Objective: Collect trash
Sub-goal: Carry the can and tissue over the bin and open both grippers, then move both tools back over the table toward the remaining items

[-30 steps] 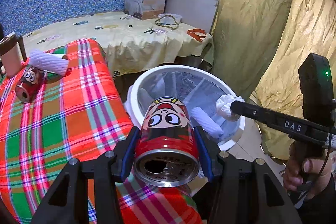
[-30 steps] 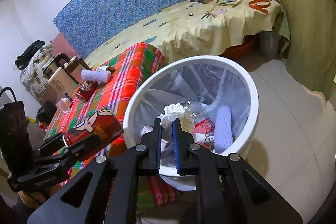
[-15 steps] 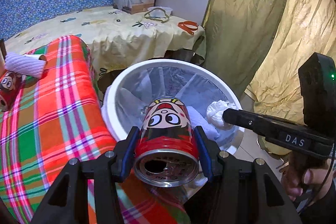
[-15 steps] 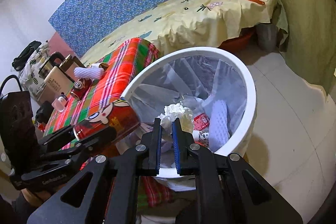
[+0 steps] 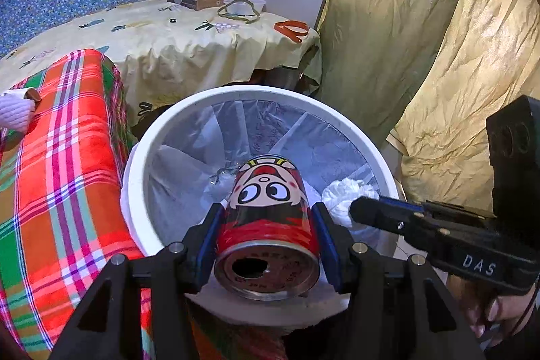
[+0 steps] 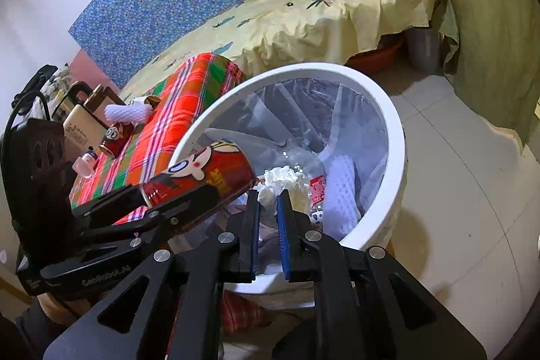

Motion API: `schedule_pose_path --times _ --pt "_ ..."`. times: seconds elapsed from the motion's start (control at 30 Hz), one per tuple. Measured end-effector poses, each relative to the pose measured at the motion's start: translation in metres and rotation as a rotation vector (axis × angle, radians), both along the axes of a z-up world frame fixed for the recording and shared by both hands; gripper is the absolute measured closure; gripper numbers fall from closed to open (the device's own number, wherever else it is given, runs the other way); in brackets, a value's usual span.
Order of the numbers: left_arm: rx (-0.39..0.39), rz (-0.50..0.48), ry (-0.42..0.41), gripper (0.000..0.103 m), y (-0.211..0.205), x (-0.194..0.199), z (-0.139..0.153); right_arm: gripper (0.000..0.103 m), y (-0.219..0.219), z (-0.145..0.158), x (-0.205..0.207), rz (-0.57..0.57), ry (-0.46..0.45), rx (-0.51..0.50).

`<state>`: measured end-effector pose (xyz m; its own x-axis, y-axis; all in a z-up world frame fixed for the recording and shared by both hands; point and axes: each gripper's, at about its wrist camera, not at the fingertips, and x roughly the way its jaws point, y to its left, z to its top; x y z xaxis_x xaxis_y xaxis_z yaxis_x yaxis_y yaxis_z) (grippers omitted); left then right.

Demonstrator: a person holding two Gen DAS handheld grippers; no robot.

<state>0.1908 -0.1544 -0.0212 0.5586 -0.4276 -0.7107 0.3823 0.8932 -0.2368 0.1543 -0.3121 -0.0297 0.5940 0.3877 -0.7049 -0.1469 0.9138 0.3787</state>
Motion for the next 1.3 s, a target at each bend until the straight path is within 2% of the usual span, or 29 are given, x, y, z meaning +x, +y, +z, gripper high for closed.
schedule_pose_path --times 0.13,0.27,0.53,0.73,1.3 --pt "-0.009 0.005 0.009 0.048 0.002 0.003 0.0 0.086 -0.001 -0.003 0.001 -0.01 0.016 -0.015" --pt "-0.022 0.007 -0.009 0.047 0.006 0.0 0.004 0.075 -0.004 -0.002 -0.001 -0.025 0.014 -0.028" --pt "-0.025 0.013 -0.026 0.047 0.011 -0.01 0.01 0.071 -0.002 0.004 -0.005 -0.026 -0.008 -0.034" --pt "-0.033 0.03 -0.034 0.047 0.02 -0.022 0.015 0.063 0.003 0.013 -0.01 -0.027 -0.039 -0.042" --pt "-0.028 0.142 -0.105 0.047 0.056 -0.063 0.039 0.062 0.036 0.039 -0.033 0.05 -0.136 -0.087"
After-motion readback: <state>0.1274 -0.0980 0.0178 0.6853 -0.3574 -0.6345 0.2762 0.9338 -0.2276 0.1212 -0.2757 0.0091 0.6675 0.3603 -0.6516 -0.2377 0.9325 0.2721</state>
